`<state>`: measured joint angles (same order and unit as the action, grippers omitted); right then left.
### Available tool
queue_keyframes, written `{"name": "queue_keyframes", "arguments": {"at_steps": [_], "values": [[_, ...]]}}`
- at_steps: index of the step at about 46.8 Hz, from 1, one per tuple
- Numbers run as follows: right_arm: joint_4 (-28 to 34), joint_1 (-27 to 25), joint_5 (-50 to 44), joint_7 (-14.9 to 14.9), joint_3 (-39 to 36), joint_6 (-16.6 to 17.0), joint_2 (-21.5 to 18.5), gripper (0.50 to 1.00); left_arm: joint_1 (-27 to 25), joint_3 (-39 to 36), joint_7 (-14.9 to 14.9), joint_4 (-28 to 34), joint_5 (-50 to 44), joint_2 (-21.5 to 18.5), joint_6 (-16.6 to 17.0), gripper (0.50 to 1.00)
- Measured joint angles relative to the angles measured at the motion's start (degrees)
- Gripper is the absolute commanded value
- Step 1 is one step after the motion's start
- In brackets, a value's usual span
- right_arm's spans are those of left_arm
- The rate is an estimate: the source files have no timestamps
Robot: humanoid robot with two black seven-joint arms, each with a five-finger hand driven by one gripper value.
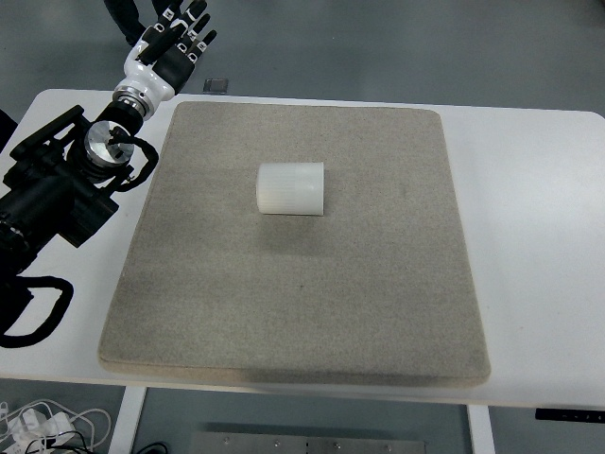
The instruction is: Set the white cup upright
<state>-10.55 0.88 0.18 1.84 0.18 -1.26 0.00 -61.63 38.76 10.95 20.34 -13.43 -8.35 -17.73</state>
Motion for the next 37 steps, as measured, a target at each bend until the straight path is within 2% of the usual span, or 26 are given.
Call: {"name": "queue_keyframes", "arguments": {"at_steps": [8,23,30,37], "values": [[0.00,0.00,0.00,0.00,0.00,0.02,0.00,0.952,-0.77,0.05,-0.06,1.71,12.78,0.00,1.24,0.992],[0.00,0.00,0.00,0.00,0.00,0.02,0.00,0.952,-0.55,-0.63,-0.91,9.49,33.65,-1.41,2.93,0.990],[-0.01,0.00,0.00,0.00,0.00,0.01,0.00,0.952,-0.52,-4.08,-1.57,15.83,42.44,-4.68,4.89,0.992],[-0.01,0.00,0.00,-0.01,0.00,-0.04,0.00,0.952,-1.39,-13.39,-5.91,26.07,43.99,-9.81,7.00,0.992]]}}
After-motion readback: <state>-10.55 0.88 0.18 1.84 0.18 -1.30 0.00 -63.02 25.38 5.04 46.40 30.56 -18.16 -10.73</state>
